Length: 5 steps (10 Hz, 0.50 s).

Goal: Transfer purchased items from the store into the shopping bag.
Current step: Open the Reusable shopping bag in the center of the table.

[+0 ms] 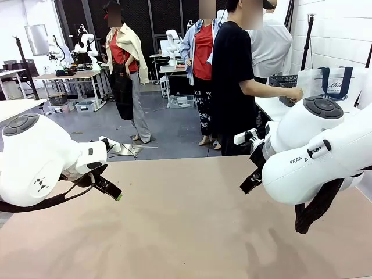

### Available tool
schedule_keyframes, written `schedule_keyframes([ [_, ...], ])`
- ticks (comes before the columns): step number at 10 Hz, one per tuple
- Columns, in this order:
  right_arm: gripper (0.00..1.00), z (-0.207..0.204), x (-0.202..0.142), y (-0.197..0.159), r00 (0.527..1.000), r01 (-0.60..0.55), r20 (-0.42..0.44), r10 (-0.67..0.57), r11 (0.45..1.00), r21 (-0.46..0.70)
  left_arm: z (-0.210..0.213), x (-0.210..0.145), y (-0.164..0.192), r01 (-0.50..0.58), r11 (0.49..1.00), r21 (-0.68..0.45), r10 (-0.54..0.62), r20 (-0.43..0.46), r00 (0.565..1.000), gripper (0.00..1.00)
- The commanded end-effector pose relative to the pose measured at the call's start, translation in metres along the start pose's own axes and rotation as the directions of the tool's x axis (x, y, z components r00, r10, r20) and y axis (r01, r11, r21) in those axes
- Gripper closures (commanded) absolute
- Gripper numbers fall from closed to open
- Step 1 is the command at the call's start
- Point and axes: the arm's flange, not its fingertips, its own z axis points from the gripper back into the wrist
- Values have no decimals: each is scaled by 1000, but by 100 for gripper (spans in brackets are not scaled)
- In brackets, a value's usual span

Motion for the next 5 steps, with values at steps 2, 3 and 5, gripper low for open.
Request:
schedule_keyframes([
  [2,0,0,0,0,1000,0,0,0,1000,0,0,0,1,-1,1000,0,1,0,1000,0],
  [3,0,0,0,0,1000,0,0,0,1000,0,0,0,1,-1,1000,0,1,0,1000,0],
  [5,0,0,0,0,1000,0,0,0,1000,0,0,0,1,-1,1000,0,1,0,1000,0],
])
